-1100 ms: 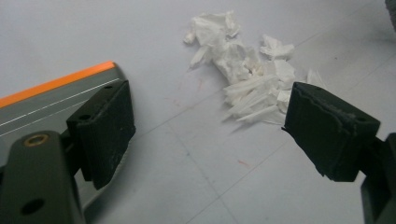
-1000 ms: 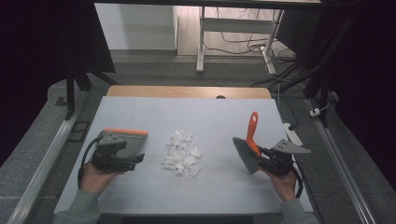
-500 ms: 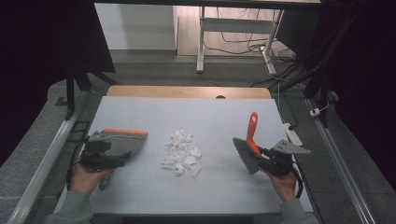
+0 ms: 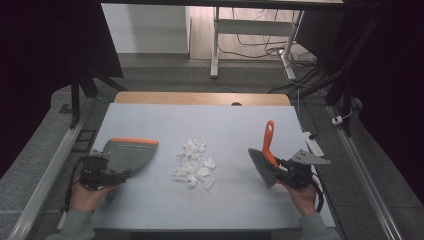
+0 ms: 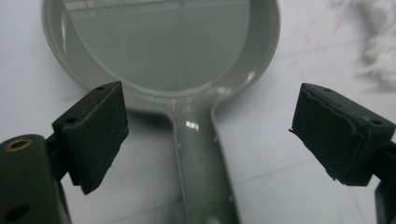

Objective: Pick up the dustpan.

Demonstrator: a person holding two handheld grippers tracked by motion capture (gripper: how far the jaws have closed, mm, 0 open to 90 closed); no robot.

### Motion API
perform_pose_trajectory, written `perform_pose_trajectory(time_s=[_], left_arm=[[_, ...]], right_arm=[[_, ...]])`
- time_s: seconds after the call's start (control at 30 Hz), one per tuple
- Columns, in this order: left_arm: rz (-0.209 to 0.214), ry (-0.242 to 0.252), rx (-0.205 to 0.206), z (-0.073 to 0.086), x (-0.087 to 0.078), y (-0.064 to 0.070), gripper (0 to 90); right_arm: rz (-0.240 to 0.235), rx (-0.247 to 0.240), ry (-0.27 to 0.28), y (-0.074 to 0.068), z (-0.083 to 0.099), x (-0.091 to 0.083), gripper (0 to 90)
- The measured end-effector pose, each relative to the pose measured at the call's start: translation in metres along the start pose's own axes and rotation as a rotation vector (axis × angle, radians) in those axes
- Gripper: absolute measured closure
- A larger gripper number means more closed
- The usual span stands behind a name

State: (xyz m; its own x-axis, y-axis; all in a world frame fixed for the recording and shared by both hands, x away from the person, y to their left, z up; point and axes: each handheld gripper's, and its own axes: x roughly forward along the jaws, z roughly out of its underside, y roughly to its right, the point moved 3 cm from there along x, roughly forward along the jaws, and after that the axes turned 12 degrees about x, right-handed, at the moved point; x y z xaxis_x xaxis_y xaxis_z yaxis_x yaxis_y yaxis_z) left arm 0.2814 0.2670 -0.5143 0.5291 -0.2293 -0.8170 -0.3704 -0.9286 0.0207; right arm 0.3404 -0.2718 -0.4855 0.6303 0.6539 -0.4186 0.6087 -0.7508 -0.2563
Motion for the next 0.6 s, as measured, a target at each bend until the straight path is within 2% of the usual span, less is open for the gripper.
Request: perform_pose_trajectory(time_s=[0.07, 0.33, 0.6], left_arm=[[0.001, -0.022, 0.005, 0.003, 0.003, 0.0, 11.7], [-0.011, -0.05, -0.008, 0.007, 0.01, -0.004, 11.8], [0.023, -0.075, -0.031, 0.011, 0.02, -0.005, 12.7]], right_arm=[[-0.003, -0.001, 0.002, -0.001, 0.0, 0.0, 69.2], [0.005, -0.007, -0.005, -0.001, 0.0, 0.001, 69.1], [0.005, -0.01, -0.008, -0.001, 0.0, 0.001, 69.2]])
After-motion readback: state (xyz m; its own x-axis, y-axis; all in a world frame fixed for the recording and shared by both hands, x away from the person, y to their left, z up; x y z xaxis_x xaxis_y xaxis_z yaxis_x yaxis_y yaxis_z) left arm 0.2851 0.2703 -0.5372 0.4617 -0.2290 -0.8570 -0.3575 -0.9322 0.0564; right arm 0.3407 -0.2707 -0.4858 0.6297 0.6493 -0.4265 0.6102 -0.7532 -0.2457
